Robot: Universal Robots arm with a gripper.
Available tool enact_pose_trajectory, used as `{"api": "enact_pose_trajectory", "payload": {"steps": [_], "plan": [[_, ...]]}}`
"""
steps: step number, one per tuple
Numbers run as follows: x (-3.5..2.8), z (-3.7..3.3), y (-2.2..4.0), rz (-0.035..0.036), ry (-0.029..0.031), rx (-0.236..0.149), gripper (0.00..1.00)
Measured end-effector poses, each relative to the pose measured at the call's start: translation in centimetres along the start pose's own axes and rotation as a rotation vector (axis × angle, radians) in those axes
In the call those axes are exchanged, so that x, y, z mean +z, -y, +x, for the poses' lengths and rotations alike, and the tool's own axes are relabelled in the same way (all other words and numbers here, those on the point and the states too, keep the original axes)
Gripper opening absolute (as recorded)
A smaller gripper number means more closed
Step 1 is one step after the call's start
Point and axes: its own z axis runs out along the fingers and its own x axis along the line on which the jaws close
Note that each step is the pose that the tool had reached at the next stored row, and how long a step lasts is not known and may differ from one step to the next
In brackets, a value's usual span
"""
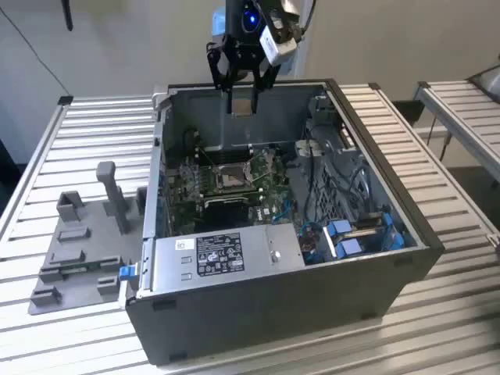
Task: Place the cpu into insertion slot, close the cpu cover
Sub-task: 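Place the cpu into insertion slot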
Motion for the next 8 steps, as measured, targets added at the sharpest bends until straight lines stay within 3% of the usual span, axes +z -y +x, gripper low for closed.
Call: {"api": "enact_pose_trajectory", "payload": {"steps": [8], "plan": [[0.0,0.01,0.0,0.0,0.0,0.0,0.54]]}}
